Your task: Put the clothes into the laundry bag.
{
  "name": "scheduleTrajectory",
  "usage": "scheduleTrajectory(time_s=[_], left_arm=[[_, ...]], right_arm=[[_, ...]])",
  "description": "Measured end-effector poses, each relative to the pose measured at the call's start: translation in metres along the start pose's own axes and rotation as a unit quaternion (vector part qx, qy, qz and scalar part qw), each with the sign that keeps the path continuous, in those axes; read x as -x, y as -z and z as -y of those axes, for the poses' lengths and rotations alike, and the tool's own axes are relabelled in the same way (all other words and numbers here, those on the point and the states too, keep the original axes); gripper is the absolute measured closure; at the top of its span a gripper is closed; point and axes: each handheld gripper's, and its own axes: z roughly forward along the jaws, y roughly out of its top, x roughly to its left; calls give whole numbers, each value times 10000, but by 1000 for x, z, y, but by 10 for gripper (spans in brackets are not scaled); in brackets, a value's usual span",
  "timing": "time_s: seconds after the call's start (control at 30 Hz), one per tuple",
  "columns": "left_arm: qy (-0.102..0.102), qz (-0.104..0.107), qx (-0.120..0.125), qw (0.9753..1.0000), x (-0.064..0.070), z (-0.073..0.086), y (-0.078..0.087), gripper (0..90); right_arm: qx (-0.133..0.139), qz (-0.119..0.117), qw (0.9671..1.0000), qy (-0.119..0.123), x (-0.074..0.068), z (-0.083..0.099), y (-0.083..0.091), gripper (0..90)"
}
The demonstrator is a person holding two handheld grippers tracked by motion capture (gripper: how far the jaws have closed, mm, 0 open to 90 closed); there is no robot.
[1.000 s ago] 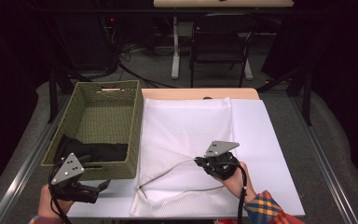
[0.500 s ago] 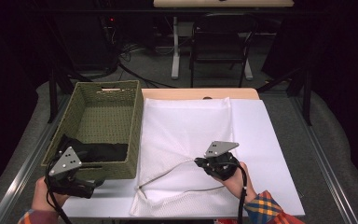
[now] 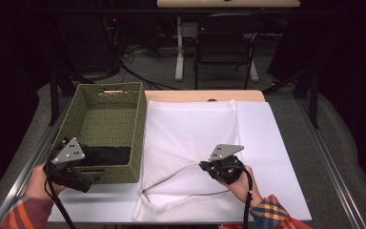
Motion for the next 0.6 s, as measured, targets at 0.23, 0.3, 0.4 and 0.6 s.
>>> scheduleTrajectory(time_s=[0.23, 0.3, 0.4, 0.6], left_arm=[[-219, 94, -211, 9995, -11, -9, -1, 0], [-263, 110, -257, 9993, -15, -12, -2, 0], [-320, 154, -325, 9988, -22, -16, -3, 0], [-465, 177, -613, 9969, -39, -24, -6, 0]], right_arm=[[4, 5, 10000, 1, 1, 0, 0, 883], [7, 11, 10000, -18, 0, 0, 1, 883], [14, 16, 10000, -17, 0, 0, 1, 883], [20, 39, 10000, 0, 0, -1, 2, 883]])
